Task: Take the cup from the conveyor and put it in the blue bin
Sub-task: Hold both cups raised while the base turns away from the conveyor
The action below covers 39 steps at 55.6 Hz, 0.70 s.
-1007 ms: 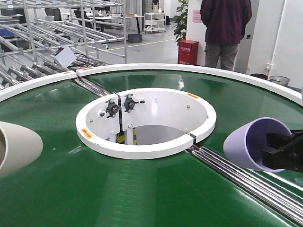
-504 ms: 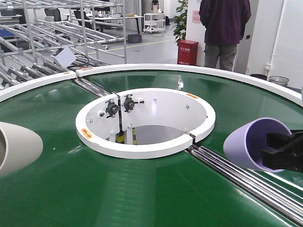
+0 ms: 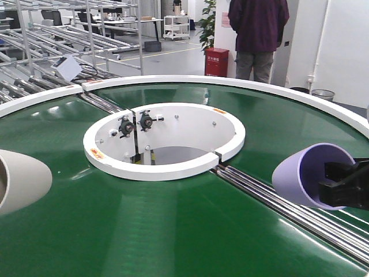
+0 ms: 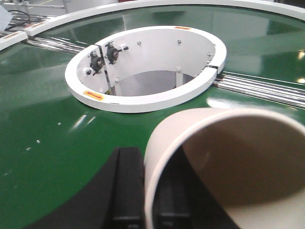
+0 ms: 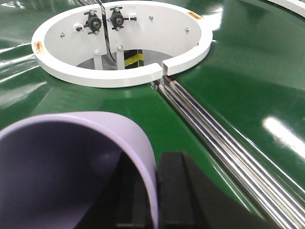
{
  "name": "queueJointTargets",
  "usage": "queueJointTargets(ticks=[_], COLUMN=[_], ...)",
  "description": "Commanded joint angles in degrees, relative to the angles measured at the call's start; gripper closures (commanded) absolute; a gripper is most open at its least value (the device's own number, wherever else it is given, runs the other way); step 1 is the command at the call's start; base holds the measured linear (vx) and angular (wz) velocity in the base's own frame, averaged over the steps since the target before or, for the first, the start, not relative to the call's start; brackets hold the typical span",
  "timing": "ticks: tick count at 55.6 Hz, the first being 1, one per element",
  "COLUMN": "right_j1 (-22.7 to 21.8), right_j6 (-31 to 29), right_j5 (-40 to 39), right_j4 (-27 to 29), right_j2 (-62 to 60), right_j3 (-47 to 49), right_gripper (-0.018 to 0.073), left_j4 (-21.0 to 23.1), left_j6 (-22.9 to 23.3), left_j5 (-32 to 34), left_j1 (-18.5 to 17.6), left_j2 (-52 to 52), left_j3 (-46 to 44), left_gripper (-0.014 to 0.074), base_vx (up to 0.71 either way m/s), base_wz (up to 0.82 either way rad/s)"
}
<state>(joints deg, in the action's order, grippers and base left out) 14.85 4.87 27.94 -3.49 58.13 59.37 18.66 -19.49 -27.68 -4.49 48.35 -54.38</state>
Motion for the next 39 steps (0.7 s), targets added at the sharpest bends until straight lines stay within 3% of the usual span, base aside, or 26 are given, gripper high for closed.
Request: queueJointTargets(ticks=[1,39], right_j1=[-0.2,-0.2], right_j6=[-0.26,-0.26], right_j5=[-5.32,-5.32], right_j4=[-0.66,-0.66], right_j2=[-1.01,-1.01], right_j3=[1.84,1.84], right_gripper=[0.0568,0.0568], left_j4=[1.4,1.4], left_j6=[0.1,0.1], left_j5=[4.81,4.43], left_j1=[-0.12,-0.12], left_j2=[-0.37,-0.77], left_j3=[-1.72,-1.72], left_gripper=[0.0596,0.0596], base_vx=[-0.22,-0.22], base_wz=[-0.13,-0.2])
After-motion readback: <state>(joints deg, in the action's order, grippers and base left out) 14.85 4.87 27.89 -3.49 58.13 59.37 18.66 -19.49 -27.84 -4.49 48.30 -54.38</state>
